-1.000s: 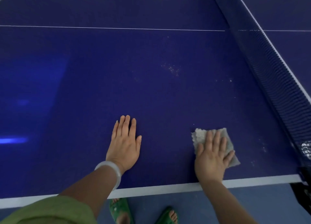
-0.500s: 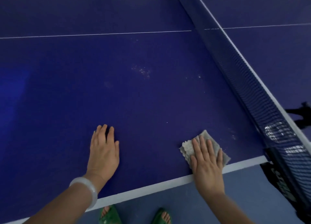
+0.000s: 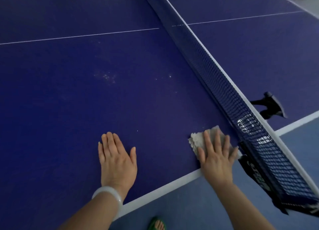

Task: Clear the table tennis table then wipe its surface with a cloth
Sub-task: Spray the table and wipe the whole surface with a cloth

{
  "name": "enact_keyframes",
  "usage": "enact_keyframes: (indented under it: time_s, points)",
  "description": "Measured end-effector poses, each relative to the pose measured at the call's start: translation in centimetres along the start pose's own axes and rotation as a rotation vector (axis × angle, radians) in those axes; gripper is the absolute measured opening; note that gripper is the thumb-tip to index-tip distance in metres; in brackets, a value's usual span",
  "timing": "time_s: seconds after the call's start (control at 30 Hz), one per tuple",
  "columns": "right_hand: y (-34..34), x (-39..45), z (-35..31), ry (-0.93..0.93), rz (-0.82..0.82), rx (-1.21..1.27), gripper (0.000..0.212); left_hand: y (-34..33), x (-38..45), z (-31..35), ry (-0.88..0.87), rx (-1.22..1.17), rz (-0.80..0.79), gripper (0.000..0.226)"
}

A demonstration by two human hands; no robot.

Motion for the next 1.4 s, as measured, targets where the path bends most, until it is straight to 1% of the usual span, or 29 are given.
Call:
enact_keyframes:
  time_s: [0.1,0.13,0.17,0.2,0.27,0.33,0.37,0.4,0.43,0.53,0.57,0.63,0.7,0.8,0.87,0.93,1.0,1.07,1.13,1.17,1.23,1.3,1.33,1.4]
  points:
    - [0.5,3.4,-0.2,-0.198,-0.036,0.071,0.06,-0.1,-0.1,0.0,0.003,0.006,0.01,0.077]
    - [0.5,3.9,-0.9,-0.232,-0.046,0.079,0.06,-0.2,-0.1,0.0,0.001,0.008,0.017,0.076]
    - [0.5,3.8,-1.9,-0.224,-0.05,0.079,0.06,-0.2,-0.1,0.0,-0.002,0.009,0.021,0.074]
    - [0.3,3.2,-2.9,-0.158,-0.03,0.076,0.06,-0.2,-0.1,0.0,-0.001,0.007,0.023,0.071]
    - [0.0,0.9,-4.6,0.096,0.013,0.075,0.06,0.0,-0.1,0.1,0.008,0.009,0.018,0.07]
    - [-0.2,-0.9,-4.0,0.325,0.006,0.056,0.058,0.2,-0.1,0.2,0.011,0.007,0.005,0.073]
    - [-0.2,-1.0,-2.8,0.373,0.009,0.045,0.058,0.2,-0.2,0.2,0.008,0.007,0.005,0.075]
    - [0.0,-0.6,-1.4,0.364,0.026,0.035,0.058,0.3,-0.1,0.2,0.005,0.009,0.008,0.075]
    - [0.0,0.1,0.2,0.313,0.043,0.026,0.058,0.4,-0.1,0.2,0.005,0.013,0.011,0.075]
    - [0.3,3.6,3.6,0.1,0.048,0.034,0.063,0.3,-0.1,0.2,0.007,0.021,0.021,0.072]
    - [0.4,5.0,3.8,0.057,0.042,0.043,0.065,0.3,0.0,0.2,0.009,0.025,0.021,0.073]
    - [0.3,7.7,2.6,0.047,0.034,0.063,0.069,0.2,0.0,0.2,0.003,0.028,0.016,0.078]
    - [0.7,9.1,0.5,0.127,-0.007,0.08,0.068,0.1,0.0,0.3,-0.003,0.025,0.027,0.078]
    - [1.2,7.2,-2.0,0.368,-0.052,0.098,0.064,0.1,-0.1,0.2,-0.001,0.021,0.039,0.078]
    - [1.3,4.2,-2.0,0.499,-0.039,0.092,0.059,0.1,-0.1,0.2,-0.004,0.028,0.035,0.079]
    - [0.9,2.6,-0.5,0.56,-0.02,0.078,0.057,0.0,0.0,0.2,-0.005,0.037,0.019,0.079]
    - [0.6,3.8,1.7,0.51,0.003,0.086,0.056,0.0,0.0,0.2,-0.002,0.038,0.014,0.079]
    - [0.5,6.7,3.1,0.363,0.014,0.1,0.058,0.1,0.0,0.2,-0.002,0.041,0.01,0.078]
    - [0.4,9.7,2.9,0.221,0.001,0.11,0.063,0.2,0.0,0.2,-0.005,0.038,0.015,0.078]
    - [0.4,10.9,2.2,0.185,0.001,0.112,0.065,0.2,0.0,0.2,-0.005,0.036,0.017,0.078]
    - [0.4,11.9,0.6,0.191,-0.005,0.113,0.068,0.3,-0.1,0.3,0.0,0.038,0.012,0.078]
    - [0.4,11.2,0.4,0.219,-0.015,0.119,0.066,0.3,0.0,0.2,-0.002,0.037,0.008,0.078]
    - [0.3,10.3,1.0,0.205,-0.005,0.119,0.065,0.3,0.0,0.2,-0.006,0.035,0.011,0.078]
    - [0.3,7.7,3.0,0.117,0.041,0.124,0.065,0.3,0.0,0.2,-0.005,0.028,0.017,0.078]
Point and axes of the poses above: each hand's wrist, its own x-axis towards the middle knuckle, its own y-axis out of the back of the hand, z = x × y, the point moved 1 cm from there along x, towards the middle knuckle, and after that the axes turned 5 degrees about z, right-handed, at the moved point
